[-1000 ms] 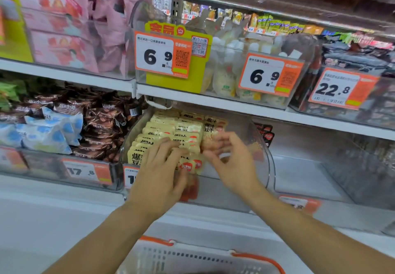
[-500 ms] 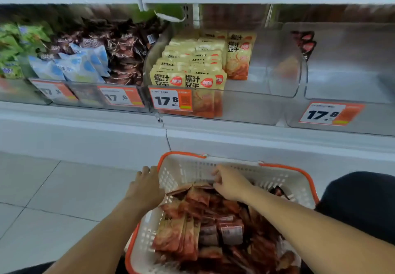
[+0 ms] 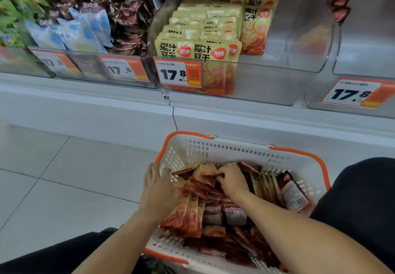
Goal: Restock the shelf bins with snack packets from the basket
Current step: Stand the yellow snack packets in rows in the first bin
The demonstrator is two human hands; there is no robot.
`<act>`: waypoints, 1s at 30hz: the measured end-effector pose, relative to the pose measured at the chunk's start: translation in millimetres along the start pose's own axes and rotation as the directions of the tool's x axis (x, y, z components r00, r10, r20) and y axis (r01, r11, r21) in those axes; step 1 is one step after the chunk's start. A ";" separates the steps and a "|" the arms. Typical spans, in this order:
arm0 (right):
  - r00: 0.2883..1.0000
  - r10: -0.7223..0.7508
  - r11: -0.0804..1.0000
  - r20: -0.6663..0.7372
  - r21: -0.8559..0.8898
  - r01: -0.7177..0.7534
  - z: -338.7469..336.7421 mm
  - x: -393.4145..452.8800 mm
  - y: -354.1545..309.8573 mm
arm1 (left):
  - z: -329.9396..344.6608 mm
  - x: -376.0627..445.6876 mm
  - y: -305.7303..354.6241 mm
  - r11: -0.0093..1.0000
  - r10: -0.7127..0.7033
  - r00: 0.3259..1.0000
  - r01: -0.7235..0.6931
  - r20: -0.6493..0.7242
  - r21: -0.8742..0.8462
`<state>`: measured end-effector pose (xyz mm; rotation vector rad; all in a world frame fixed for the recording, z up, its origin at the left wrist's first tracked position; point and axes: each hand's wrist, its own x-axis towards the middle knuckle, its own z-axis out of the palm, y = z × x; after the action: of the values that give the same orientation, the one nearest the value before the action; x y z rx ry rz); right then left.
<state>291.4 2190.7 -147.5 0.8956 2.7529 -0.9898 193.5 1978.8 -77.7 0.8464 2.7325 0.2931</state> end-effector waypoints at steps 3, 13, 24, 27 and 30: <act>0.999 -0.036 0.999 -0.039 -0.010 0.035 4.3 -8.5 6.5 | 7.8 -1.6 19.0 0.988 0.068 0.994 -0.079 -0.084 -0.131; 0.951 -0.297 0.955 0.092 0.031 0.295 1.0 -39.9 12.4 | 25.2 14.1 44.0 0.636 -0.327 0.876 0.482 0.355 -0.603; 0.942 -0.233 0.884 0.243 0.456 0.101 -87.9 -26.0 -43.1 | -39.0 35.1 51.6 0.529 -0.202 0.892 0.447 0.405 -0.721; 0.989 -0.112 0.787 0.100 0.616 0.027 -126.1 -18.6 -64.5 | -90.0 42.4 59.8 0.645 -0.011 0.941 0.265 0.338 -0.716; 0.991 -0.123 0.684 0.055 0.728 0.044 -161.9 -18.9 -85.1 | -143.2 51.4 73.1 0.758 0.140 0.940 0.100 0.311 -0.645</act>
<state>278.6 2226.5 32.4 0.7365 2.2926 -2.1635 146.7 2051.4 67.3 0.6375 2.0545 0.9473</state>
